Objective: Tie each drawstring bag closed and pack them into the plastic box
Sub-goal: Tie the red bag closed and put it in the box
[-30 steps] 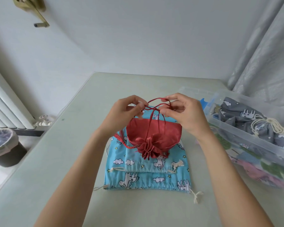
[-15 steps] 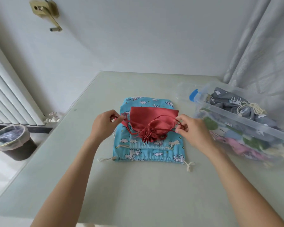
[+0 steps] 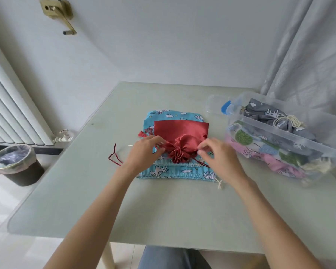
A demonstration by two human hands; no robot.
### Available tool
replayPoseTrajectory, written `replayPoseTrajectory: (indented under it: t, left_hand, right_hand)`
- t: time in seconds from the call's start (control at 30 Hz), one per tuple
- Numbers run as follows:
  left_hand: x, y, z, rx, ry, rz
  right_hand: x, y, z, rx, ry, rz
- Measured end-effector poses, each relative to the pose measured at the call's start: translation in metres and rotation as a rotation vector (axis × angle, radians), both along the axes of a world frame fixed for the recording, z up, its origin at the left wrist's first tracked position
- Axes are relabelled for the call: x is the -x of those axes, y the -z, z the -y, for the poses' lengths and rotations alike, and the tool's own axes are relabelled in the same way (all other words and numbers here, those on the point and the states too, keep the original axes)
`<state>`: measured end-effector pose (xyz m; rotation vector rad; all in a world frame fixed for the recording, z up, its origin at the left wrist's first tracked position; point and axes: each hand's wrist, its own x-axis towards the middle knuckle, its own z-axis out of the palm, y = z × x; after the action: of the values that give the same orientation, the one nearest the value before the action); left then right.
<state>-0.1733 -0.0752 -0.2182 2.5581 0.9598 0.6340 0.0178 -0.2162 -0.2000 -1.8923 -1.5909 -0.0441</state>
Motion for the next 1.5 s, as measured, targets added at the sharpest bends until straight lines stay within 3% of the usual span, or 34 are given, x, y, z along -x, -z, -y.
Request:
replayPoseTrajectory:
  t: [0.1,0.3,0.5,0.83,0.93,1.07,1.13,1.2,1.37,1.43,1.5]
  left_hand:
    - [-0.004,0.004,-0.003,0.063,-0.002,0.033]
    - [0.000,0.008,0.001,0.040,-0.012,0.040]
    - [0.006,0.011,-0.004,0.042,-0.058,0.178]
    - [0.018,0.013,-0.005,0.034,-0.067,0.068]
    - [0.018,0.010,-0.007,0.059,-0.048,0.107]
    - [0.010,0.012,-0.007,0.067,-0.008,0.083]
    - [0.006,0.012,-0.005,0.074,0.013,0.048]
    - [0.006,0.010,-0.002,0.078,0.031,0.016]
    - [0.029,0.002,-0.004,0.152,-0.014,0.057]
    - [0.043,-0.008,-0.007,0.254,0.003,0.013]
    - [0.053,-0.021,-0.005,0.471,0.065,0.083]
  right_hand:
    - [0.006,0.022,-0.014,0.218,0.021,0.095]
    - [0.004,0.030,-0.019,0.086,0.032,0.067]
    - [-0.003,0.021,-0.014,0.040,0.000,-0.165]
    - [-0.018,0.026,-0.013,0.090,0.071,-0.119]
    - [-0.022,-0.002,-0.009,0.124,-0.020,-0.348]
    - [-0.002,-0.032,-0.024,0.172,-0.344,-0.922]
    - [0.008,-0.034,-0.039,0.210,-0.437,-1.077]
    - [0.015,-0.028,-0.055,0.241,-0.410,-1.018]
    - [0.019,-0.007,-0.071,0.306,-0.202,-0.548]
    - [0.016,0.004,-0.071,0.313,-0.165,-0.436]
    - [0.014,0.010,-0.070,0.308,-0.131,-0.404]
